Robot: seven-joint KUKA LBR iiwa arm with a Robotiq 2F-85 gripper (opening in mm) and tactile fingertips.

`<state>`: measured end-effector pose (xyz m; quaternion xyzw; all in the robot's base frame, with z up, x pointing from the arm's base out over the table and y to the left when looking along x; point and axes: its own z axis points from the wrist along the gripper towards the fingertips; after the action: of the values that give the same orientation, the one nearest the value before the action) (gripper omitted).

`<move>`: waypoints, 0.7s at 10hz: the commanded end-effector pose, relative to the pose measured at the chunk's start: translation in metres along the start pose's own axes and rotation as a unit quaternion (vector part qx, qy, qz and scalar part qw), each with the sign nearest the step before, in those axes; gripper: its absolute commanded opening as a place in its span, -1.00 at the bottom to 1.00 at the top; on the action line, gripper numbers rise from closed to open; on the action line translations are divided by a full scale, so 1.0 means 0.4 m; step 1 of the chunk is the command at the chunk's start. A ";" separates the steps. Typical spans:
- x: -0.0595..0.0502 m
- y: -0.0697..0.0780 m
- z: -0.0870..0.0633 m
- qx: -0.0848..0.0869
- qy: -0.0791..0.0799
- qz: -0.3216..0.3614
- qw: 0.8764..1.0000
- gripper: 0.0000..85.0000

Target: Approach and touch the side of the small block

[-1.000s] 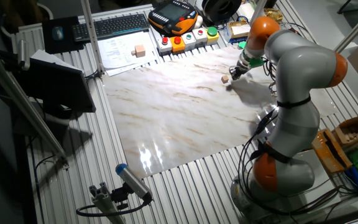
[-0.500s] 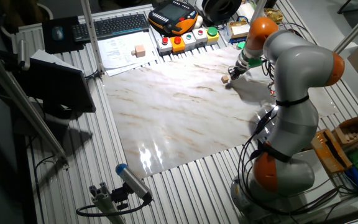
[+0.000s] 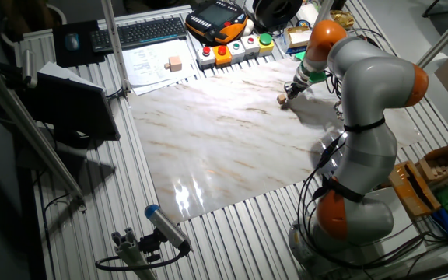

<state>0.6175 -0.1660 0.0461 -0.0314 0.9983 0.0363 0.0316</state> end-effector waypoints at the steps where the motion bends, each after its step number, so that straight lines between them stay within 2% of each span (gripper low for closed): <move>1: -0.002 0.000 0.002 -0.001 0.000 0.000 1.000 -0.98; 7: -0.011 0.003 0.013 -0.011 0.004 -0.002 1.000 -0.98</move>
<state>0.6222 -0.1639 0.0410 -0.0342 0.9979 0.0480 0.0279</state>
